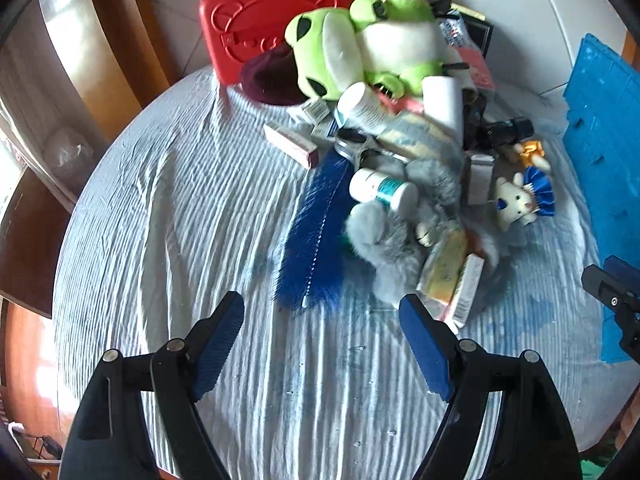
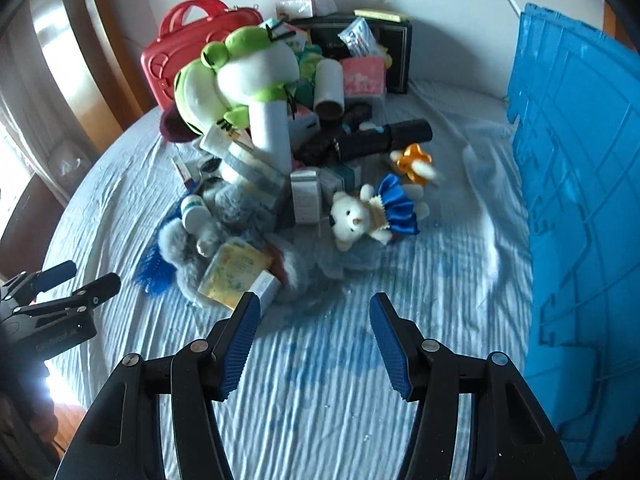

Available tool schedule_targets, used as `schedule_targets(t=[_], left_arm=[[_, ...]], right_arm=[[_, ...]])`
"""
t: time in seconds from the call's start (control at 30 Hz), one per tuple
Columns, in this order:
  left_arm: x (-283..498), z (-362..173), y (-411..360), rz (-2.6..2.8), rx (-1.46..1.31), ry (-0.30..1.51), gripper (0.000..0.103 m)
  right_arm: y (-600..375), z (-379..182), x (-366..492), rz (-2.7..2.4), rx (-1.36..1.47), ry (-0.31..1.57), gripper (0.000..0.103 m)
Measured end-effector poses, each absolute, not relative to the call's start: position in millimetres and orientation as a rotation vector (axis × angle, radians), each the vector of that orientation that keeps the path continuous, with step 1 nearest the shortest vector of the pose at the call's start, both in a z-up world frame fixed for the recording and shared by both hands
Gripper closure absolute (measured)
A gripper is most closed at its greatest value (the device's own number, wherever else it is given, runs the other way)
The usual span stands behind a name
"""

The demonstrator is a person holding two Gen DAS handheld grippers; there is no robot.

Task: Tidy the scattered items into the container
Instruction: 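Withdraw both grippers from the crate back toward the pile, then grasp a clear plastic-wrapped packet with the left gripper while the right grasps a white medicine box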

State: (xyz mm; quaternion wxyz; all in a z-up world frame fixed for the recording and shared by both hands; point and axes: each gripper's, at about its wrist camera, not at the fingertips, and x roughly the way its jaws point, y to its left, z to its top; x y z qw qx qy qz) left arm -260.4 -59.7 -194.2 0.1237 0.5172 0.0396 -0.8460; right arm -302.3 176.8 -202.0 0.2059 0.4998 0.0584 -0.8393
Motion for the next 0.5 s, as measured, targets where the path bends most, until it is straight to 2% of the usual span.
schedule_targets(t=[0.23,0.5], left_arm=[[-266,-238,-100,-2.407,1.544,0.165,0.023],[-300,-259,-110,-2.440,1.563,0.147,0.023]], right_arm=[[153,-251,-314,-2.230,1.514,0.184,0.046],[122,-272,-323,-2.177,1.557,0.160,0.047]])
